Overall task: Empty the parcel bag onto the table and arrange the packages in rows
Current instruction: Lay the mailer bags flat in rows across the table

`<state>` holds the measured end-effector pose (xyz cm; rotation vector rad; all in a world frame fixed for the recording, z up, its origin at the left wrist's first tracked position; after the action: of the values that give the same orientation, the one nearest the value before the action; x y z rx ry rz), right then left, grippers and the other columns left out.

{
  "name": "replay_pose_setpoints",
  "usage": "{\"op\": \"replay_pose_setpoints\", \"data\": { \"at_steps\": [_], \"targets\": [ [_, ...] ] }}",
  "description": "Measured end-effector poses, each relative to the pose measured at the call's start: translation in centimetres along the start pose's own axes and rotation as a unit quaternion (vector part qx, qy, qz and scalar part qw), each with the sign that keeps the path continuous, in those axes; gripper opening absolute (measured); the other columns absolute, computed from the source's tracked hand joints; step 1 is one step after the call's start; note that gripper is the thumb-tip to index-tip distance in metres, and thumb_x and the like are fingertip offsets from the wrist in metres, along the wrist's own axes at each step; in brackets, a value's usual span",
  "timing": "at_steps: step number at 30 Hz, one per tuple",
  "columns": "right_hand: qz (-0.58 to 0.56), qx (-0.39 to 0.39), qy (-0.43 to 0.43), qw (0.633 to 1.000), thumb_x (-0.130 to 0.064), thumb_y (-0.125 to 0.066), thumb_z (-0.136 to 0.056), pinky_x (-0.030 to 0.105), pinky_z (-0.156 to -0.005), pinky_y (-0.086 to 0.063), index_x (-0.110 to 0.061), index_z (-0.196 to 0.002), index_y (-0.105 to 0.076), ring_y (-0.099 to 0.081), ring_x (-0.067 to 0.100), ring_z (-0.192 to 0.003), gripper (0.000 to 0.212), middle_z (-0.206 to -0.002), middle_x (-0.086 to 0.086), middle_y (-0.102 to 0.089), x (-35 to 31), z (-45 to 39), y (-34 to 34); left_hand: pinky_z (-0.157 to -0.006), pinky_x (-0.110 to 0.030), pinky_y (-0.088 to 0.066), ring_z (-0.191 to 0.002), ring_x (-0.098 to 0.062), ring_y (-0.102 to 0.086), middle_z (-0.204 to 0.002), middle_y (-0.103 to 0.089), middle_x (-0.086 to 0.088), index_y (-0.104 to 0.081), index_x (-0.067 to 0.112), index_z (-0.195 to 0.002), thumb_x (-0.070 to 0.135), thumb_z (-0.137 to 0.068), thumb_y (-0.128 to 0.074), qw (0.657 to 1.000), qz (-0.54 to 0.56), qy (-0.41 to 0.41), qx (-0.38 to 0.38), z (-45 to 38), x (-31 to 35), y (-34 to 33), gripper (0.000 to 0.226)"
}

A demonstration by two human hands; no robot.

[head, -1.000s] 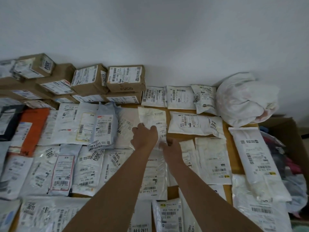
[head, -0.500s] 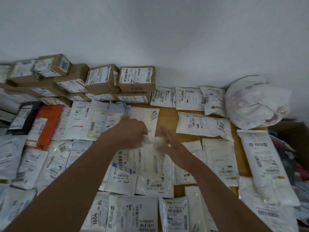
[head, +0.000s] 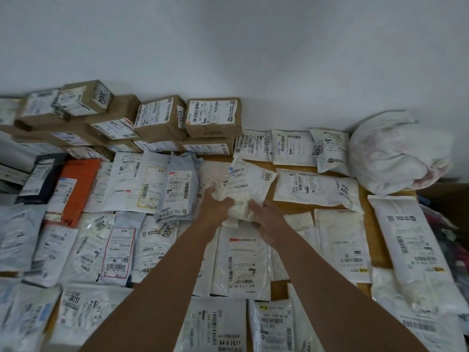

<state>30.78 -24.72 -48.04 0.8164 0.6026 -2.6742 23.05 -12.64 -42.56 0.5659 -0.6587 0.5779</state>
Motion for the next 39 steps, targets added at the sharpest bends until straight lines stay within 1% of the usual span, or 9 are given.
{"op": "replay_pose_setpoints", "data": {
  "at_steps": [5,11,15,20,25,29,32,36,39],
  "targets": [
    [0.216,0.107,0.108,0.964,-0.021,-0.061,-0.095,0.040,-0.095,-0.050,-0.012,-0.123,-0.058,-0.061,0.026,-0.112,0.029,-0.122,0.009,-0.063,-0.7,1.1,0.2,-0.079,-0.031,-0.047,-0.091,-0.016,-0.053,-0.120,-0.052,0.000,-0.038,0.026,-0.142,0.001,-0.086,-0.051,0.988,-0.072,-0.091,0.098,0.2,-0.5,0.4,0.064],
    [0.601,0.317,0.331,0.655,-0.018,-0.069,-0.077,0.050,-0.088,-0.047,-0.012,-0.116,-0.059,-0.050,0.036,-0.115,0.040,-0.125,0.015,-0.054,-3.0,4.2,3.2,-0.078,-0.029,-0.049,-0.099,-0.026,-0.060,-0.126,-0.055,-0.009,-0.040,0.037,-0.140,0.003,-0.086,-0.046,0.966,-0.214,-0.142,0.003,-0.9,-0.3,-3.1,0.064],
    [0.712,0.346,0.251,0.557,-0.048,-0.031,-0.094,0.060,-0.099,-0.037,-0.020,-0.141,-0.049,-0.047,0.043,-0.131,0.057,-0.144,0.016,-0.048,-6.1,0.6,8.2,-0.092,-0.042,-0.043,-0.110,-0.031,-0.046,-0.123,-0.044,-0.012,-0.020,0.038,-0.150,0.031,-0.090,-0.055,0.917,-0.375,-0.138,0.009,-0.9,-0.4,-4.6,0.070],
    [0.771,0.218,0.179,0.571,-0.033,-0.036,-0.101,0.070,-0.109,-0.020,-0.025,-0.157,-0.009,-0.008,0.044,-0.147,0.063,-0.164,0.004,-0.014,-5.8,-1.9,9.9,-0.095,-0.040,-0.039,-0.113,-0.030,-0.041,-0.132,-0.031,-0.012,-0.018,0.036,-0.151,0.033,-0.089,-0.059,0.896,-0.418,-0.147,0.024,-0.8,-0.7,-5.6,0.075],
    [0.694,0.273,0.293,0.598,-0.013,-0.061,-0.088,0.072,-0.091,-0.041,-0.009,-0.144,-0.044,-0.039,0.051,-0.133,0.058,-0.146,0.014,-0.047,-6.3,0.1,9.6,-0.096,-0.040,-0.038,-0.115,-0.029,-0.041,-0.133,-0.030,-0.011,-0.017,0.038,-0.151,0.034,-0.090,-0.057,0.880,-0.449,-0.153,0.037,-0.8,-0.5,-5.9,0.073],
    [0.662,0.255,0.356,0.609,-0.034,-0.051,-0.096,0.065,-0.100,-0.038,-0.014,-0.149,-0.036,-0.034,0.047,-0.137,0.059,-0.150,0.013,-0.042,-6.0,0.0,8.1,-0.096,-0.040,-0.036,-0.115,-0.029,-0.040,-0.133,-0.030,-0.011,-0.017,0.038,-0.151,0.033,-0.091,-0.057,0.885,-0.441,-0.147,0.030,-0.8,-0.7,-6.2,0.072],
    [0.660,0.246,0.329,0.629,-0.028,-0.063,-0.092,0.069,-0.106,-0.031,-0.024,-0.152,-0.026,-0.024,0.047,-0.143,0.071,-0.155,0.013,-0.034,-4.7,-1.4,7.4,-0.097,-0.040,-0.035,-0.116,-0.029,-0.040,-0.134,-0.029,-0.011,-0.016,0.038,-0.151,0.031,-0.091,-0.057,0.889,-0.436,-0.141,0.024,-0.7,-0.9,-6.5,0.073],
    [0.658,0.221,0.322,0.644,-0.026,-0.046,-0.088,0.057,-0.118,-0.002,-0.026,-0.157,-0.012,0.002,0.037,-0.150,0.077,-0.164,0.009,-0.009,-3.7,-0.3,6.9,-0.103,-0.044,-0.033,-0.126,-0.031,-0.034,-0.144,-0.021,-0.009,-0.021,0.039,-0.150,0.035,-0.091,-0.057,0.892,-0.427,-0.147,0.031,0.0,-0.8,-6.1,0.068],
    [0.600,0.273,0.343,0.669,-0.026,-0.041,-0.082,0.056,-0.115,-0.022,-0.016,-0.149,-0.034,-0.024,0.039,-0.144,0.068,-0.154,0.015,-0.033,-1.9,3.2,7.2,-0.103,-0.045,-0.034,-0.126,-0.031,-0.034,-0.144,-0.020,-0.009,-0.030,0.034,-0.146,0.034,-0.094,-0.053,0.904,-0.386,-0.171,0.073,1.5,-1.0,-4.8,0.057]
  ]
}}
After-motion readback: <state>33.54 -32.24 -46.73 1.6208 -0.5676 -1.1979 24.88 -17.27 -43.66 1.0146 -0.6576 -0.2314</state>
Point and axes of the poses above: each hand's wrist, its own z-axis away from the middle knuckle, its own y-axis out of the back of the hand, x = y × z, the point moved 6 cm from there along -z, towards the middle knuckle
